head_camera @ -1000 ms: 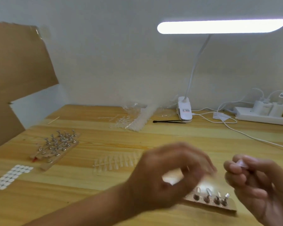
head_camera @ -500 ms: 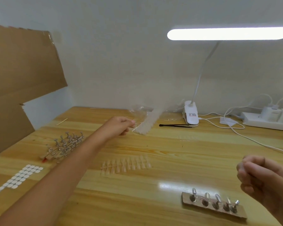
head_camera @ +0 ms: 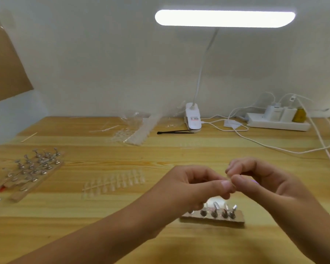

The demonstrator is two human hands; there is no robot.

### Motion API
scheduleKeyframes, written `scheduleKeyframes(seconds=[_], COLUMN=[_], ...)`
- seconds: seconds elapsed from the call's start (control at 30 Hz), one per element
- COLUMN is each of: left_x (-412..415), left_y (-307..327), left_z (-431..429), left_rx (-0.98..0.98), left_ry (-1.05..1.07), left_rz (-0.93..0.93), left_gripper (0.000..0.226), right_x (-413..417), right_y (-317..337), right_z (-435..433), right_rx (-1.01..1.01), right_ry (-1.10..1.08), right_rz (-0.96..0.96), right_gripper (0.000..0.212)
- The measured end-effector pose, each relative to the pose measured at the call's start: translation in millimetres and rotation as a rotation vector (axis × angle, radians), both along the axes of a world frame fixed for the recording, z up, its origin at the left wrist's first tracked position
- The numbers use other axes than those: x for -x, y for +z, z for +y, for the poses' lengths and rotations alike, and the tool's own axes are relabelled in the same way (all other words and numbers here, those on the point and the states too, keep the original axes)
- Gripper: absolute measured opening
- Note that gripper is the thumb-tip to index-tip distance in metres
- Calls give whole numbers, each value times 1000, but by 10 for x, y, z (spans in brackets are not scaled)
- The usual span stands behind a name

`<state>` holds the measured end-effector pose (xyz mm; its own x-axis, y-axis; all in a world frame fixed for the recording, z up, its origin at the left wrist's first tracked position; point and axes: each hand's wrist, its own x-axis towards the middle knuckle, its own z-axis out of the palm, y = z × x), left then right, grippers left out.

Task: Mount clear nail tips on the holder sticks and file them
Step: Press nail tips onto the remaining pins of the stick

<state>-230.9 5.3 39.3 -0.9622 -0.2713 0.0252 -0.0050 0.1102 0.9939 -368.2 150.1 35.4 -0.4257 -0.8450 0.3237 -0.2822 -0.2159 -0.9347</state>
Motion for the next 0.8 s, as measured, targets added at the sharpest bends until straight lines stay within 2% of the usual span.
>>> scheduleKeyframes(seconds=[0.07, 0.17, 0.27, 0.33, 0.4, 0.47, 0.53, 0.63, 0.8], left_x=[5, 17, 19, 24, 27, 26, 36, 43, 50], left_y=[-20, -59, -91, -138, -218, -285, -352, -449, -493], left_z=[-6, -13, -24, -44, -87, -119, -123, -119, -124], left_rx=[-48, -38, 62, 227, 531, 912, 1111, 1122, 1110], left_ry=[1, -3, 16, 57, 126, 114, 17, -66, -37], left_rz=[-4, -26, -24, 6, 63, 86, 7, -100, -76], left_gripper=[13, 23, 28, 27, 26, 37, 57, 65, 58], right_x=[-9, 8, 36, 87, 176, 282, 380, 458, 471], right_y=[3, -27, -50, -58, -49, -32, -26, -67, -174], right_z=[9, 6, 13, 24, 47, 78, 110, 108, 62], right_rx=[-9, 1, -5, -14, -47, -101, -166, -231, -223], right_ry=[-36, -124, -131, -150, -184, -148, -45, 49, 76], right_rz=[118, 478, 579, 657, 802, 945, 1006, 1019, 1030], right_gripper=[27, 17, 21, 23, 27, 27, 27, 28, 28])
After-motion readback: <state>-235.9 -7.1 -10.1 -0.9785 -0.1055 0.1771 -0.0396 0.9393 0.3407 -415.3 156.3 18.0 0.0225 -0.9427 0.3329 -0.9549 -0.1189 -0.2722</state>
